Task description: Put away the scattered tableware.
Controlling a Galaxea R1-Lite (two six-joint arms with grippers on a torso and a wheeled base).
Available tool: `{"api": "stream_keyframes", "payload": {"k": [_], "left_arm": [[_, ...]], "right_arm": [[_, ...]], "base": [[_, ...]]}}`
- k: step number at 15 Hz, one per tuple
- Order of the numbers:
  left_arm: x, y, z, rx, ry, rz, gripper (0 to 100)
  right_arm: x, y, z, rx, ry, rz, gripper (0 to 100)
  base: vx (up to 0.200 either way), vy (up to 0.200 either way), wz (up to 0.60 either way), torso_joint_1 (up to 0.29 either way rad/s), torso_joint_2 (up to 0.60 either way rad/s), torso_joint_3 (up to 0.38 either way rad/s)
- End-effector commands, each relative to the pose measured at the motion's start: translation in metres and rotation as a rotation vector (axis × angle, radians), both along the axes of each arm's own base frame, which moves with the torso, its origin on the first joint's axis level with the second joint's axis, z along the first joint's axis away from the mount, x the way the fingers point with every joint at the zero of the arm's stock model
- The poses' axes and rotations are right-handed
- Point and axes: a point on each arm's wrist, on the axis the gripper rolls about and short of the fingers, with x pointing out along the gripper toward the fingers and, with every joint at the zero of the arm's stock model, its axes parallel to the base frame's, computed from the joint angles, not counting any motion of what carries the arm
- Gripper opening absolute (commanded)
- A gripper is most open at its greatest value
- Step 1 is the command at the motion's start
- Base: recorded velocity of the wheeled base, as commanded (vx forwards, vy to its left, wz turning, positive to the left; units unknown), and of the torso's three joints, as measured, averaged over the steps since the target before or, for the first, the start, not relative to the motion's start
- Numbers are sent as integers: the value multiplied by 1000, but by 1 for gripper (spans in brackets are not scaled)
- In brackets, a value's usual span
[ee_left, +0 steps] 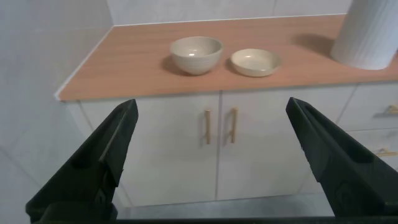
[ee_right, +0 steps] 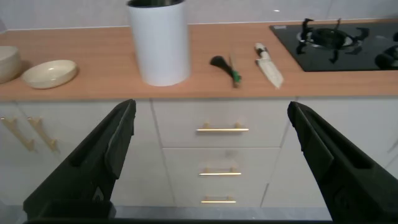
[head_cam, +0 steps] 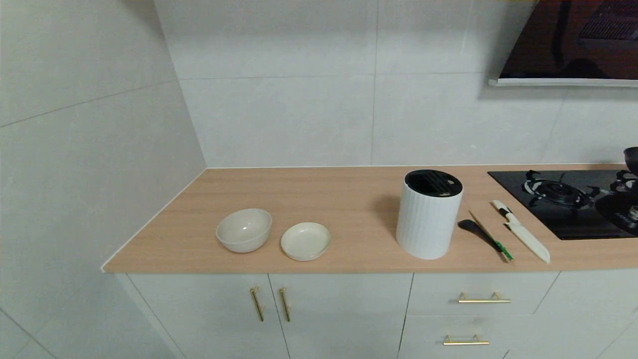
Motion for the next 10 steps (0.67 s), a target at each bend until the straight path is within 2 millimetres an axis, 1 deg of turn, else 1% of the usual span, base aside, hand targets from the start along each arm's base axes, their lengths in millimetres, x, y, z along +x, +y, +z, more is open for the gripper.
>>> {"api": "stream_keyframes", "payload": {"k": [1,10], "left_arm": [[0,0,0,0,0,0,100],[0,0,0,0,0,0,100]], "right_arm": [[0,0,0,0,0,0,100],[0,0,0,-2,0,0,100]], "base": [[0,200,0,2,-2,-2],[0,200,0,4,3,4]]}}
